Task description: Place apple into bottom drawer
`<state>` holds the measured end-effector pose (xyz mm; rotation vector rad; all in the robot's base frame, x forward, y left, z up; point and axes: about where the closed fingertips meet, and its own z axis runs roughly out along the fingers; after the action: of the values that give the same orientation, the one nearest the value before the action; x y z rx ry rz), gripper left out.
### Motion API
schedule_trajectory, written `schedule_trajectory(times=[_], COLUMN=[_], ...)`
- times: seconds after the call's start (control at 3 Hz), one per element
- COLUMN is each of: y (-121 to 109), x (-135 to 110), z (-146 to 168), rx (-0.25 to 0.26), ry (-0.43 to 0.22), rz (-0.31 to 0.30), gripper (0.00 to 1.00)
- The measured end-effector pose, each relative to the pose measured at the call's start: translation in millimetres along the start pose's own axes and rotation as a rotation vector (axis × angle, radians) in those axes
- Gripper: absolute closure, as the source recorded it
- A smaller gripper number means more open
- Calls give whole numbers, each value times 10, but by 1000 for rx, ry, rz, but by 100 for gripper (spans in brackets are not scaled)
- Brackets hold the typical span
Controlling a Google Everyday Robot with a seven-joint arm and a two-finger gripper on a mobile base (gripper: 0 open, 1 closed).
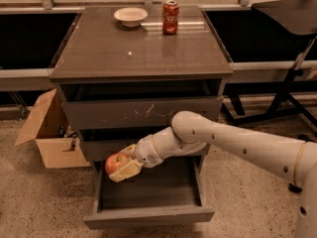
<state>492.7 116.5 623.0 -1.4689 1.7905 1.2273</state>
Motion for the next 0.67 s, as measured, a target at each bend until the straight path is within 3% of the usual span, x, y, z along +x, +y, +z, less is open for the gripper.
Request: schedule_trajectory(times=[0.33,0.67], y=[-115,-147], x=[634,1047], z=[-96,-152], rx=[79,119], ry=[69,118], rz=[53,85], gripper=[100,100])
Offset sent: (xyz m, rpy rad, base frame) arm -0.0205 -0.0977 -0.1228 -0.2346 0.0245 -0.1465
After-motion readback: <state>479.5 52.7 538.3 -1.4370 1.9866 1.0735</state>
